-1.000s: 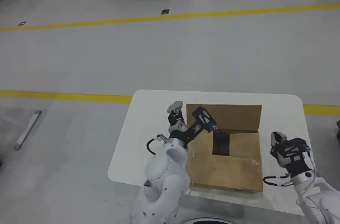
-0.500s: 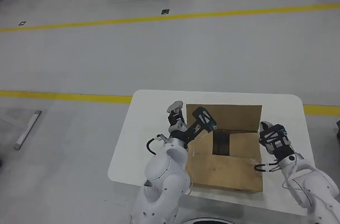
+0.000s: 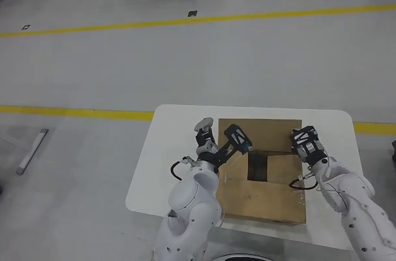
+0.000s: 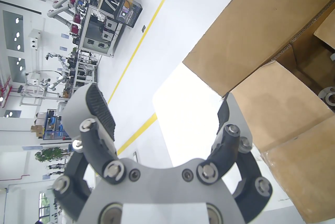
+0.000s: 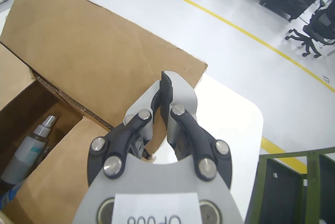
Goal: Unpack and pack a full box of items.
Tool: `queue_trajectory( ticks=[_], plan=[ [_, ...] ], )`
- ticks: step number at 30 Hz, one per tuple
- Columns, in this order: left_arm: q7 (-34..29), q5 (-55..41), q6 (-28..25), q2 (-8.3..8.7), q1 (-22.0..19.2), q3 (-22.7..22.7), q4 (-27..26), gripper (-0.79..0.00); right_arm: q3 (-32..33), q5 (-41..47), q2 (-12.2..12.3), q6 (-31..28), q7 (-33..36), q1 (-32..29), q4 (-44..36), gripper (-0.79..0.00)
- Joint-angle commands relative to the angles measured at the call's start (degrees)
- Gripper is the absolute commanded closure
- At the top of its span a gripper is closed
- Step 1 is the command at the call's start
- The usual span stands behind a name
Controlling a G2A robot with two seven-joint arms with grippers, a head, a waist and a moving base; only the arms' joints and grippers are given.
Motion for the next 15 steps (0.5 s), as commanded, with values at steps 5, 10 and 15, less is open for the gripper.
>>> queue_trajectory(
  ticks=[5,10,15],
  plan=[
    [0.0,0.0,0.0,0.0,0.0,0.0,0.0,-0.785,-0.2,4.9,0.0,-2.4,1.9,2.9,3.9,0.0],
    [0.0,0.0,0.0,0.0,0.0,0.0,0.0,-0.785,0.7,6.3,0.2,-2.9,1.7,2.5,3.9,0.0],
    [0.0,0.0,0.0,0.0,0.0,0.0,0.0,-0.785,5.3,9.3,1.0,-7.7,-1.2,-4.3,-5.0,0.0]
  ],
)
